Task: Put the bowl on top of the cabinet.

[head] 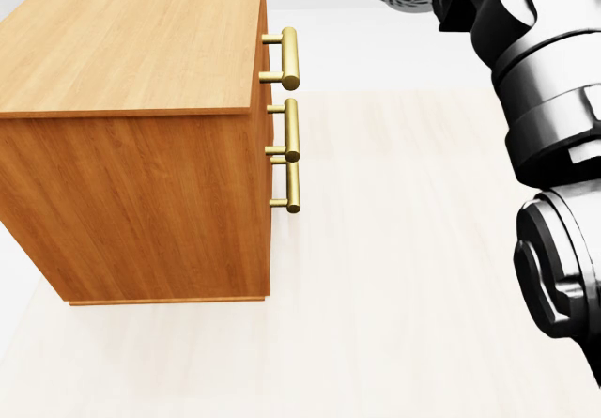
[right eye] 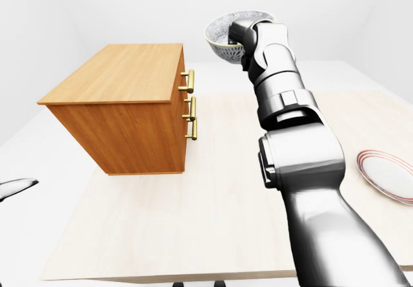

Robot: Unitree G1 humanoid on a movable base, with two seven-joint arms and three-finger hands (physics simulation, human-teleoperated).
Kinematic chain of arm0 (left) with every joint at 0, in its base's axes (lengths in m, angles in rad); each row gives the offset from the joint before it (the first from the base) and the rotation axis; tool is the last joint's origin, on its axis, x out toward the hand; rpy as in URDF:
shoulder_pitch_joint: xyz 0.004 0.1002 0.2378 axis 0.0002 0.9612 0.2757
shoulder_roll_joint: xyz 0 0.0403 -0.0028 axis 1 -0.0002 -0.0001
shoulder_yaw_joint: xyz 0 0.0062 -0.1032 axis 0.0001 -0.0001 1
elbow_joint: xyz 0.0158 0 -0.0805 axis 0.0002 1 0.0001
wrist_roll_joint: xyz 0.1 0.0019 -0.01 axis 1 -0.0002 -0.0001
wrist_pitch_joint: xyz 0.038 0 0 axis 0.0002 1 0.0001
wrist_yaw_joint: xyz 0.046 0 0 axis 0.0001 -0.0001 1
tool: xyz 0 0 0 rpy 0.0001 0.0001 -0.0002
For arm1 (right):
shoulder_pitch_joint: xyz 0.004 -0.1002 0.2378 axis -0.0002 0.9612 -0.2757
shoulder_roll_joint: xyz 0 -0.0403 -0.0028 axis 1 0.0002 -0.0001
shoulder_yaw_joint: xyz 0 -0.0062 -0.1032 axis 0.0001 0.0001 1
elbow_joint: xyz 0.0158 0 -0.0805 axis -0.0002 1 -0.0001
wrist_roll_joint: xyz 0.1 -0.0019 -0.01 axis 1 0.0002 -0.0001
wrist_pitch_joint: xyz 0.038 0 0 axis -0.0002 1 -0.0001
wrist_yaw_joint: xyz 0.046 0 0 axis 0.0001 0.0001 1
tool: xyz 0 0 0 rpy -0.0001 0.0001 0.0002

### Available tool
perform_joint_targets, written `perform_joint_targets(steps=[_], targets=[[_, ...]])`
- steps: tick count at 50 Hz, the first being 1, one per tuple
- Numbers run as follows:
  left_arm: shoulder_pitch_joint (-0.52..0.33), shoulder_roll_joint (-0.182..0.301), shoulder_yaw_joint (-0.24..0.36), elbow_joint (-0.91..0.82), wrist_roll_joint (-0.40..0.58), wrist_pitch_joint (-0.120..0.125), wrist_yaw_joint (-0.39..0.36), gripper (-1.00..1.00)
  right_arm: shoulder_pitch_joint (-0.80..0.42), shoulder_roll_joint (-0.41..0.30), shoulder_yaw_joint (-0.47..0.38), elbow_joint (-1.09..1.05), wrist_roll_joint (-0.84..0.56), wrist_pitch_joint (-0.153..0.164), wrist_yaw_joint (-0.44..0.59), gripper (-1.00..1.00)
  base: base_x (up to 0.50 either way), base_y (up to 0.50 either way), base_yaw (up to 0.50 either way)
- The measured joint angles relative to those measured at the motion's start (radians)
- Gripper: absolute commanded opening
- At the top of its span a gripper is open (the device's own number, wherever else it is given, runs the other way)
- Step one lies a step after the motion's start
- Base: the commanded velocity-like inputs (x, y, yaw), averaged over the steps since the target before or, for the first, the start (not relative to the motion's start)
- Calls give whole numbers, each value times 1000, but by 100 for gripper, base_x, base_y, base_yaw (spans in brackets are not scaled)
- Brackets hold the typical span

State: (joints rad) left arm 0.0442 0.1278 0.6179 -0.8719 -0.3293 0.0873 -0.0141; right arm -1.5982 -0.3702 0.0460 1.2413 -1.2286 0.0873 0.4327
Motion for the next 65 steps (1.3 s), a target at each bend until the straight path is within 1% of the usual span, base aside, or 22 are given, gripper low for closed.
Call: perform_joint_targets(steps=[6,12,17,26,33,40,56,65], targets=[[0,-2,-5,1,5,0,-2,100,-23,106,18,-2,-12,0,-5,-100,0,0,0],[-1,-4,-9,2,9,0,-3,100,-44,192,33,-8,-19,0,-5,-100,0,0,0],[-1,-5,-10,2,10,0,-3,100,-69,247,42,-11,-23,0,0,-100,0,0,0],[0,-7,-9,2,7,0,-4,100,-122,324,51,-20,-28,0,15,-100,0,0,0],[2,-8,-7,1,5,0,-5,100,-146,364,56,-28,5,0,16,-100,0,0,0],[3,-9,-7,2,4,0,-5,100,-154,390,60,-33,27,0,16,-100,0,0,0],[6,-11,-7,1,3,0,-7,100,-126,430,63,-29,2,0,2,-100,0,0,0],[7,-13,-9,1,6,0,-7,100,-110,438,63,-29,-1,0,-9,-100,0,0,0]])
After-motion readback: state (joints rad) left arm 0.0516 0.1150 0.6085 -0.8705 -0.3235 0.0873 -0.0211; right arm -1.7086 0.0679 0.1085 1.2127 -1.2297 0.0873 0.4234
